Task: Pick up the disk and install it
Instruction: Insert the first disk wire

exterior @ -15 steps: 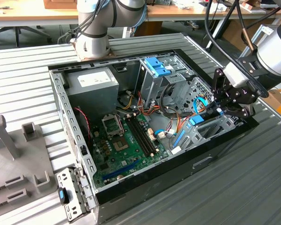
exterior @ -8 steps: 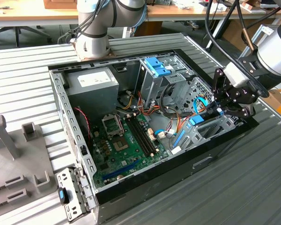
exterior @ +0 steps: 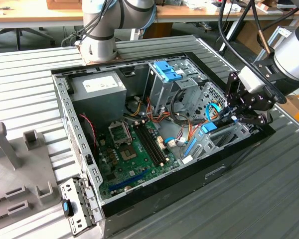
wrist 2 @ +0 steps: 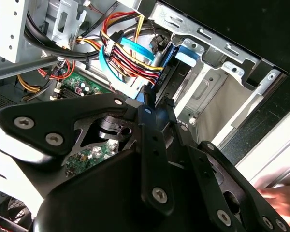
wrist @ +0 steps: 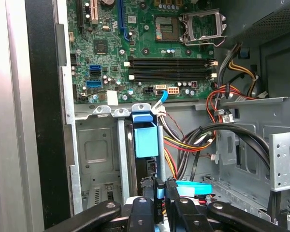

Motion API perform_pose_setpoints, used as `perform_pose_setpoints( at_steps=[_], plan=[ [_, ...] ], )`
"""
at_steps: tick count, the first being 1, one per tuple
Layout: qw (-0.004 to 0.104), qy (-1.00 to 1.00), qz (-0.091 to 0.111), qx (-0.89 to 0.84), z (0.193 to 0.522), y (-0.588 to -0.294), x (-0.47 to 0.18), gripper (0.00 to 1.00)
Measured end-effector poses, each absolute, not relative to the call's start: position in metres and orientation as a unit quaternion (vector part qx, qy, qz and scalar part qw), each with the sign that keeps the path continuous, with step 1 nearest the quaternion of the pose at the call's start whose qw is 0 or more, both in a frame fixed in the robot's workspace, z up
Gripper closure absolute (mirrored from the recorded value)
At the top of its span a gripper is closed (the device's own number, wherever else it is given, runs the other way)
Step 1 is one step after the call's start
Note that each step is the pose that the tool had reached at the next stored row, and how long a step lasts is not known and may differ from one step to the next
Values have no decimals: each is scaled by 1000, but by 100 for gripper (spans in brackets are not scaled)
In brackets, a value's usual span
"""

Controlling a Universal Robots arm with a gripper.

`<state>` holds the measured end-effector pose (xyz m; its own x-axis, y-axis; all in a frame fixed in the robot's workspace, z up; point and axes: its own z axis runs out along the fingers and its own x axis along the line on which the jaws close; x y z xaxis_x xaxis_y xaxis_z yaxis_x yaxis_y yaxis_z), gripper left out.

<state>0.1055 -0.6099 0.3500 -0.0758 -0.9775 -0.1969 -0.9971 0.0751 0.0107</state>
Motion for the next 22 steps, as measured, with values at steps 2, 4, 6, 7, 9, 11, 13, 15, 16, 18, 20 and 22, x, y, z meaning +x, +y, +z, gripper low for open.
perform_pose_setpoints(
  at_steps=[2, 4, 6, 7, 9, 11, 13, 15, 16, 18, 20, 22],
  plan=[
    [72, 729, 72, -677, 350, -611, 104, 76],
    [74, 728, 72, -677, 350, -611, 103, 76],
    [76, 727, 72, -679, 350, -611, 103, 76],
    [77, 726, 72, -679, 350, -611, 103, 76],
    [79, 726, 74, -680, 350, -611, 103, 76],
    [87, 723, 81, -680, 350, -615, 103, 76],
    [90, 721, 80, -682, 351, -617, 103, 76],
    [92, 720, 79, -683, 351, -617, 103, 76],
    [93, 720, 78, -683, 351, -617, 103, 76],
    [100, 718, 71, -685, 350, -617, 103, 76],
    [111, 715, 61, -688, 350, -617, 103, 76],
    [114, 714, 58, -689, 351, -618, 102, 76]
  ],
)
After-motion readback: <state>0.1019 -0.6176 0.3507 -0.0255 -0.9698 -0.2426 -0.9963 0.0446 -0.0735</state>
